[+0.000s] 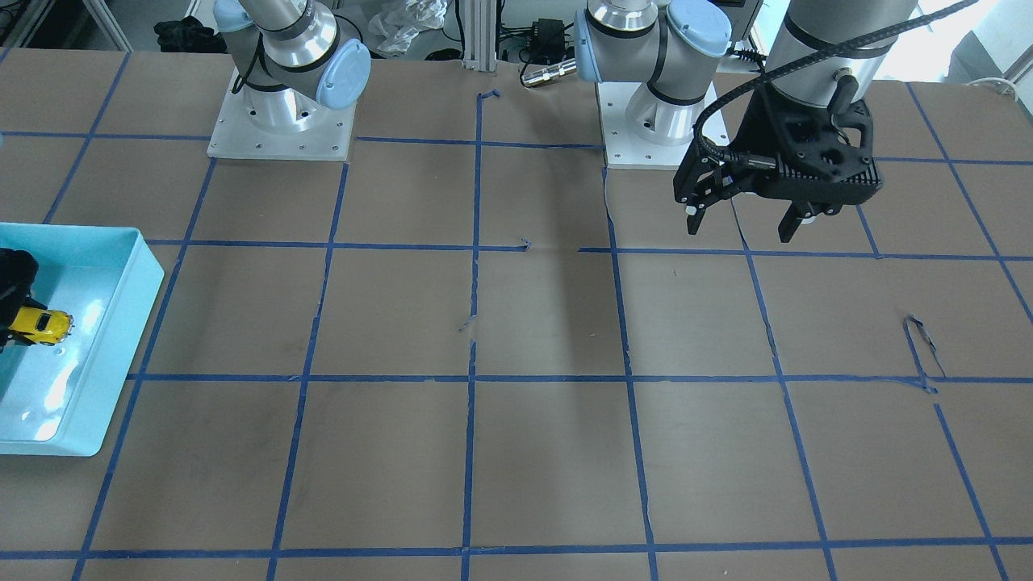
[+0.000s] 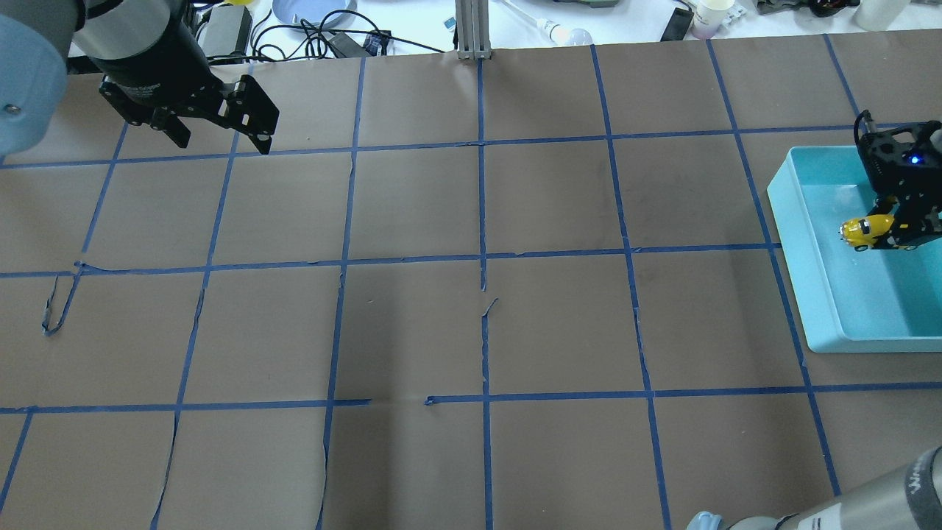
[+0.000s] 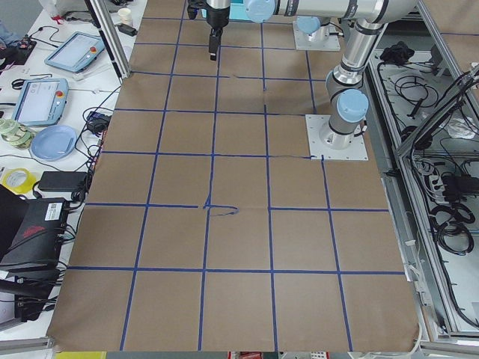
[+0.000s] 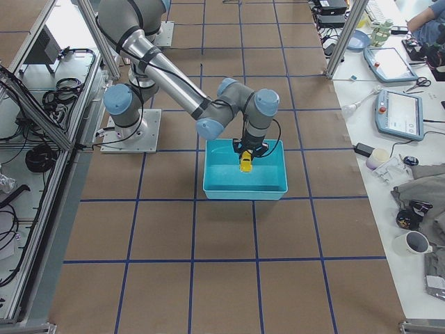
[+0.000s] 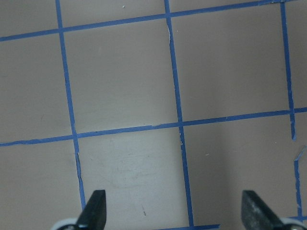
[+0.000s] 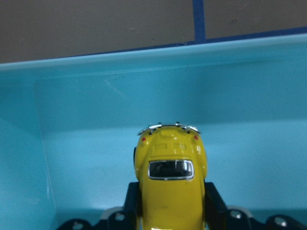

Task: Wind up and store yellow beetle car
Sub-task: 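Lift the car and carry it into the light-blue bin, then open the right gripper to drop the car in the bin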

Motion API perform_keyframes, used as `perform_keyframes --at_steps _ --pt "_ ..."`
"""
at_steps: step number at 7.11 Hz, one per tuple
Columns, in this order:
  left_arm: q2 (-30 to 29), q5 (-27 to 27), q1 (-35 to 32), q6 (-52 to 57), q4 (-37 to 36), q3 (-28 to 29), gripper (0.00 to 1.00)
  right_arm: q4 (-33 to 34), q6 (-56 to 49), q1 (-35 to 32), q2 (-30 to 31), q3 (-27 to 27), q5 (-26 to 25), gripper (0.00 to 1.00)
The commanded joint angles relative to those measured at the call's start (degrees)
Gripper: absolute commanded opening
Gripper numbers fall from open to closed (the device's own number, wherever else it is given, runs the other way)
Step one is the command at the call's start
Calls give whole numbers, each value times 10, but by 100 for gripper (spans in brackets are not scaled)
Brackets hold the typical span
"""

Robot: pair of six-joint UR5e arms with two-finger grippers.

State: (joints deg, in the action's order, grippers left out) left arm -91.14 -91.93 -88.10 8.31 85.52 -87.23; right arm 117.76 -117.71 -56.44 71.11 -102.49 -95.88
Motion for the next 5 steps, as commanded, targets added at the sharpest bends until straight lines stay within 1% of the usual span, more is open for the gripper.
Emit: perform_keyframes --at_steps 1,2,4,5 --pt "0 0 -1 -1 0 1 100 44 -3 3 -14 -28 -1 29" --pt "1 0 -3 -6 0 1 100 46 0 3 -11 -29 2 99" --pt "1 0 -3 -2 0 0 100 41 6 3 9 -21 6 100" --pt "1 2 -3 -2 0 1 100 34 53 3 48 -19 0 99"
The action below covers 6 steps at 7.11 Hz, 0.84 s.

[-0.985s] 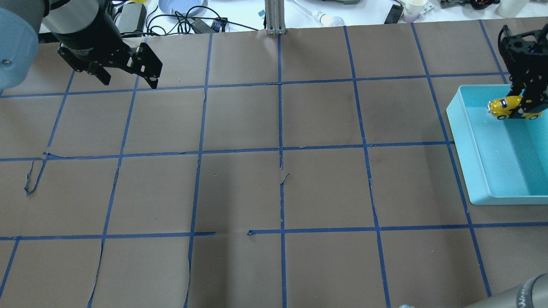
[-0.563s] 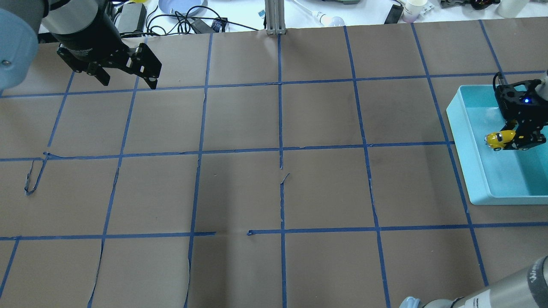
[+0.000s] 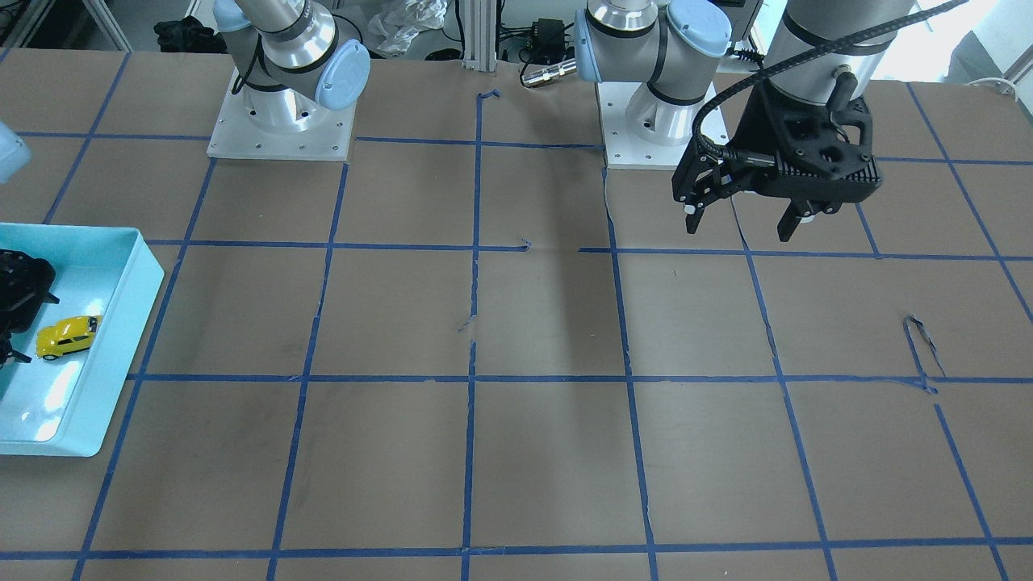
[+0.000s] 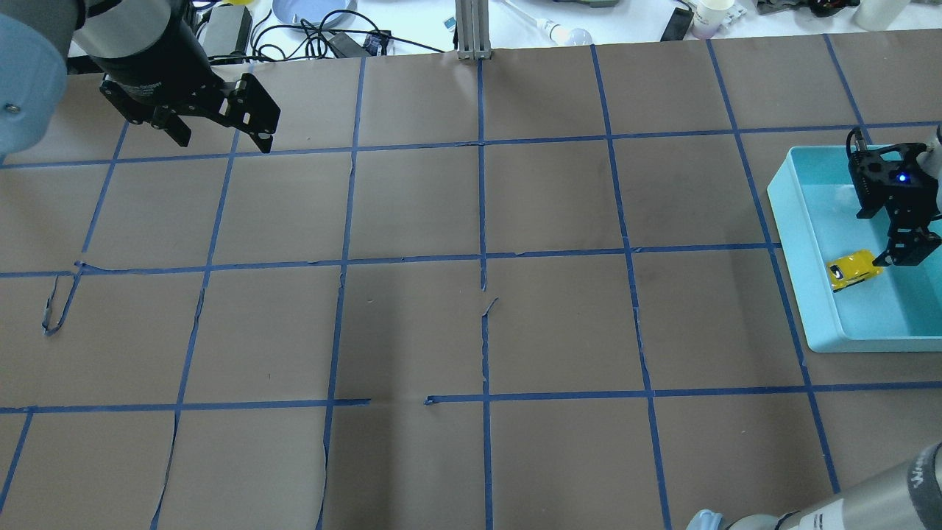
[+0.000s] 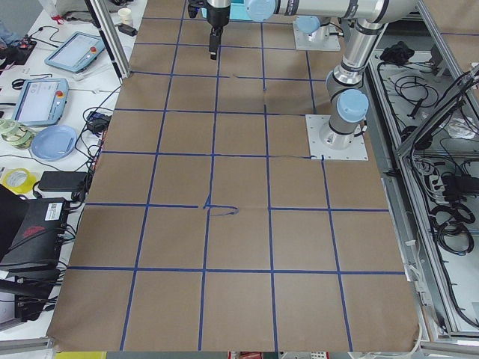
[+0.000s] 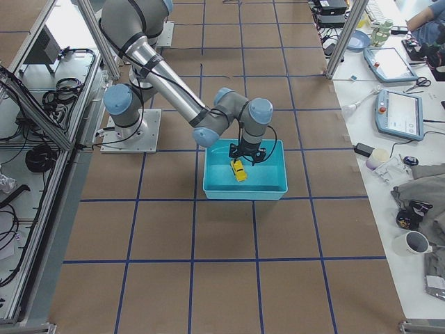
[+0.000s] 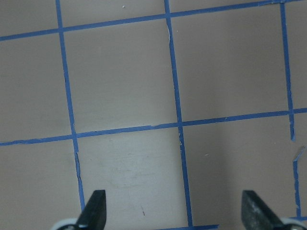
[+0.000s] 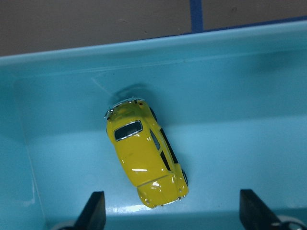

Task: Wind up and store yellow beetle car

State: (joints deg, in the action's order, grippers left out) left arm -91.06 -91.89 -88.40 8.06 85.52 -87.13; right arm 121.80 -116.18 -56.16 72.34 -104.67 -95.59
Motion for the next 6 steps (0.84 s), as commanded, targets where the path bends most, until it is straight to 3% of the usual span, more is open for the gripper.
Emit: perform_keyframes --at_steps 1,3,5,6 --pt "0 3 0 -1 0 1 100 -21 95 -2 84 19 -4 98" --pt "-1 2 0 -4 0 0 100 -153 342 -8 118 71 7 96" --pt "0 0 1 -4 0 1 100 -269 628 -65 126 138 51 100" --pt "1 1 1 -3 0 1 100 -277 790 -106 128 151 51 100"
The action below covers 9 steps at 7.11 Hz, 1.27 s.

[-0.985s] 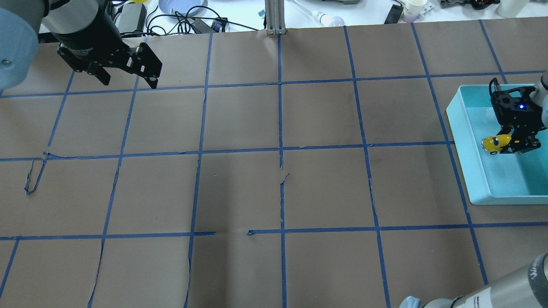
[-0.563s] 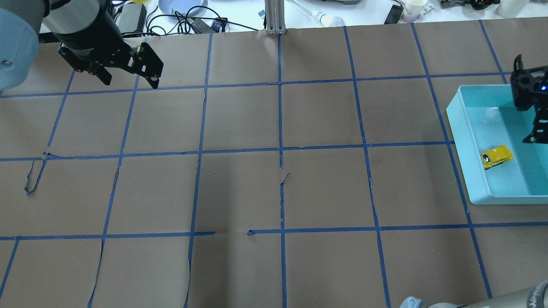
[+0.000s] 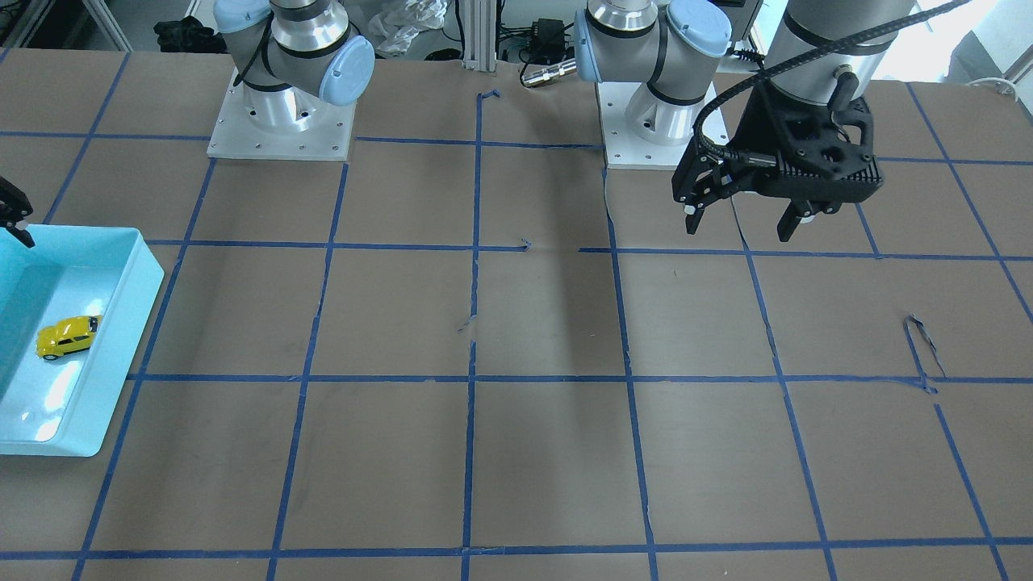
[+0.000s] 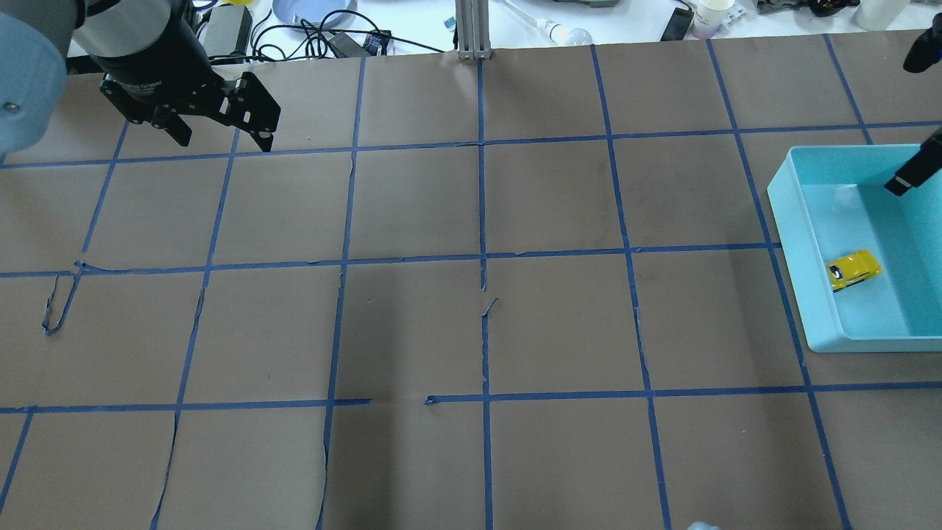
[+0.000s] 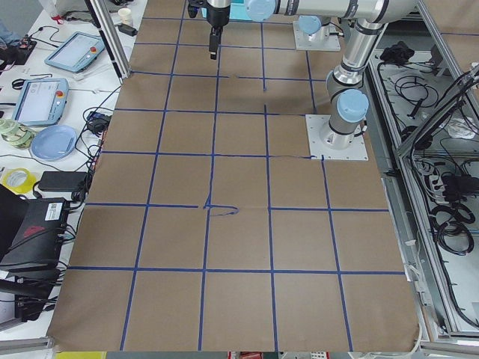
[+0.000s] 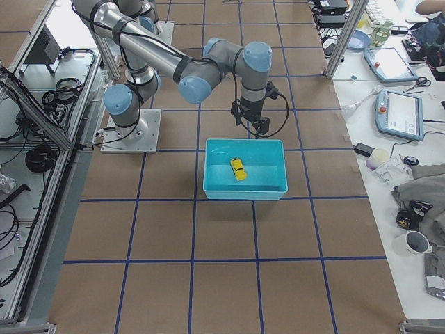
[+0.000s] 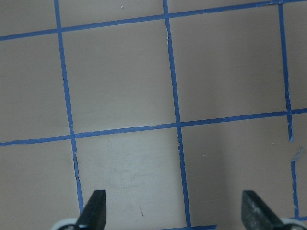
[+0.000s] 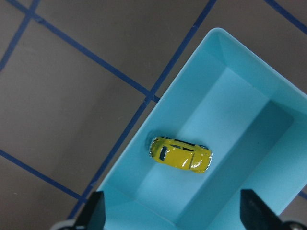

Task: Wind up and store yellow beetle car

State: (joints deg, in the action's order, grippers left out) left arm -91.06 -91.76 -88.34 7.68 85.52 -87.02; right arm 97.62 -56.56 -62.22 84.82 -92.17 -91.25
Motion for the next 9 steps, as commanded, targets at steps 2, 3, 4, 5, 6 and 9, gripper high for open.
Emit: perform_keyframes --at_steps 2,3,4,5,6,9 --pt "4 1 2 0 0 -2 100 -36 416 -166 18 26 7 100" --pt "4 2 1 0 0 -4 100 -36 513 -222 26 26 5 100" --pt "7 0 2 1 0 -6 100 -36 558 -239 49 16 5 100" --pt "7 1 2 2 0 -6 100 -36 567 -247 53 0 6 100" --pt "7 1 2 1 0 -6 100 -36 587 -251 61 -7 7 100" --pt "7 1 1 2 0 -6 100 -37 593 -265 65 -10 4 100"
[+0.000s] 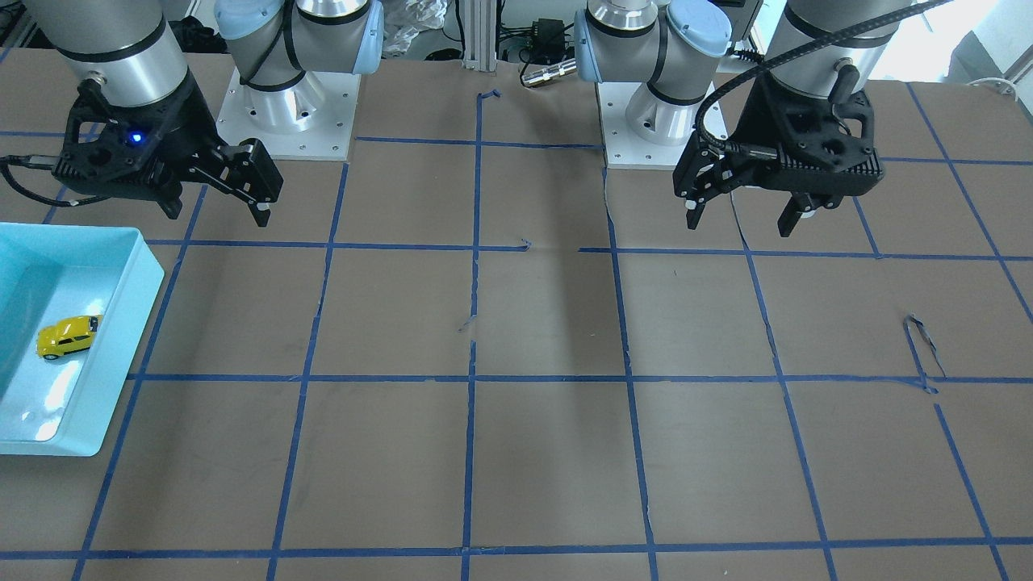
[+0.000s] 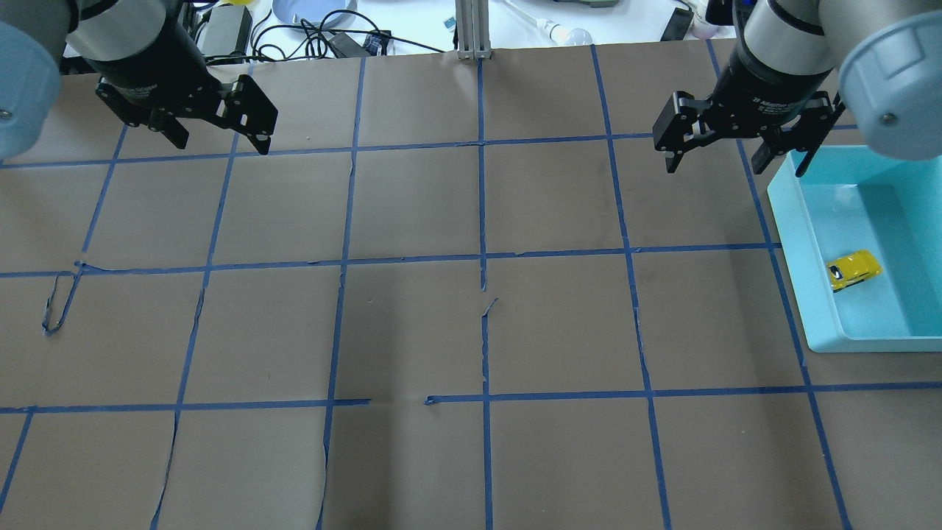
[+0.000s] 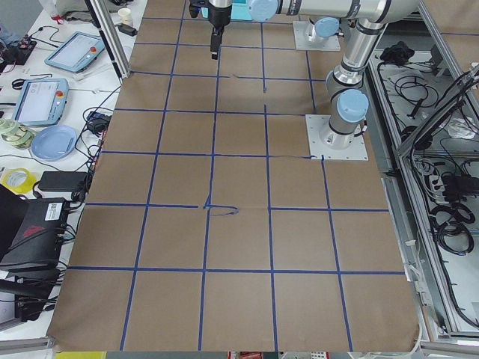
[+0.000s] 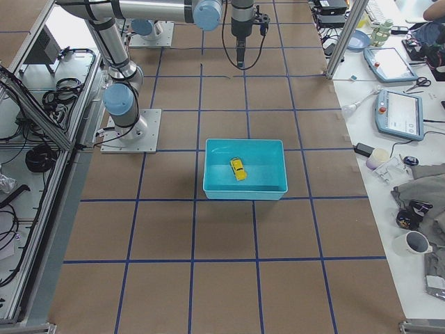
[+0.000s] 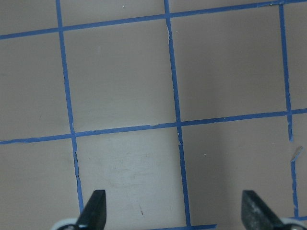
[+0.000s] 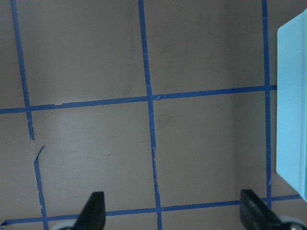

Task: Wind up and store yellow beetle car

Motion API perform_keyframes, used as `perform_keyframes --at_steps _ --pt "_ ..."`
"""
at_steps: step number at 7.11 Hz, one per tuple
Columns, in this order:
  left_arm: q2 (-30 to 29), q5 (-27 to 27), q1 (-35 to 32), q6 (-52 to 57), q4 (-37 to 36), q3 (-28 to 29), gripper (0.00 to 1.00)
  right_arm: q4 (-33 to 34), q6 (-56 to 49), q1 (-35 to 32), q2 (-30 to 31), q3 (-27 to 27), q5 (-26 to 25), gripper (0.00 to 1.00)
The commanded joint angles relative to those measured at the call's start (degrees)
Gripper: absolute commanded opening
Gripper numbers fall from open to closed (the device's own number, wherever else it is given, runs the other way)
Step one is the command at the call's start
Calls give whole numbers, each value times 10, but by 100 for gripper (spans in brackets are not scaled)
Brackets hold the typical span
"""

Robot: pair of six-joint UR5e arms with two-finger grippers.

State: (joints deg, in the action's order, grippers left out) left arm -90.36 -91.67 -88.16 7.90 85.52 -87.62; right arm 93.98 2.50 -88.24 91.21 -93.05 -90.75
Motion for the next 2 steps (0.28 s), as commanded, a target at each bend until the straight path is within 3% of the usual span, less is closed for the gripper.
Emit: perform_keyframes --at_steps 1,2 --pt "0 -1 0 0 0 0 100 0 2 -8 5 -1 0 100" --pt "0 -1 0 0 0 0 100 0 2 -11 4 -3 0 100"
